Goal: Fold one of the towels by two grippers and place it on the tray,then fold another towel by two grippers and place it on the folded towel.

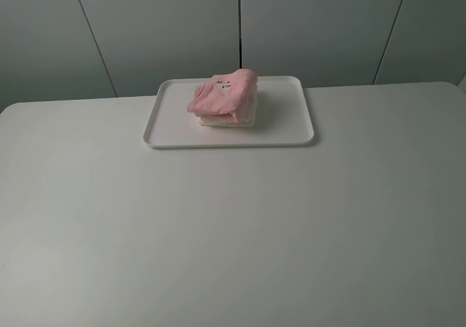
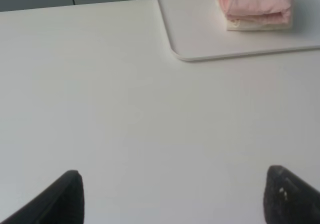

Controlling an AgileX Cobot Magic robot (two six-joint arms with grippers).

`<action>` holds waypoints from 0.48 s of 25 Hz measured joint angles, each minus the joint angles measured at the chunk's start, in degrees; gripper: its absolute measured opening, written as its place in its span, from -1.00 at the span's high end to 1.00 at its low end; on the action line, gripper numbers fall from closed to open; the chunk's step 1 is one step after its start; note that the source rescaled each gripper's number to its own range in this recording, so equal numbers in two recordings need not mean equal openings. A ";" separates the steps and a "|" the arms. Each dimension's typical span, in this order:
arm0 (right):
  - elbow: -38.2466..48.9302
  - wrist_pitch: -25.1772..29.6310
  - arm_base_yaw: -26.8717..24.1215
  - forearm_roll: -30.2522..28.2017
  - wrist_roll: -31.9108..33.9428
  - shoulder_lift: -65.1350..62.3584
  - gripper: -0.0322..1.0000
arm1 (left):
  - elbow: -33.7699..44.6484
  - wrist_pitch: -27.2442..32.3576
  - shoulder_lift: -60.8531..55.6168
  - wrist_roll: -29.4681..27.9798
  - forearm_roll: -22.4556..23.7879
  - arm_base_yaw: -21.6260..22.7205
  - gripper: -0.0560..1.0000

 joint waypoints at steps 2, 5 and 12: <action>0.00 0.00 -4.71 0.00 0.00 0.00 -1.00 | 0.00 0.00 0.00 0.58 0.00 2.72 -0.87; 0.00 0.00 -9.21 0.00 0.00 0.00 -1.00 | 0.10 0.00 0.00 0.95 0.00 8.03 -0.87; 0.00 0.00 -10.63 0.00 0.00 0.00 -1.00 | 0.10 0.00 0.00 1.05 0.00 15.59 -0.87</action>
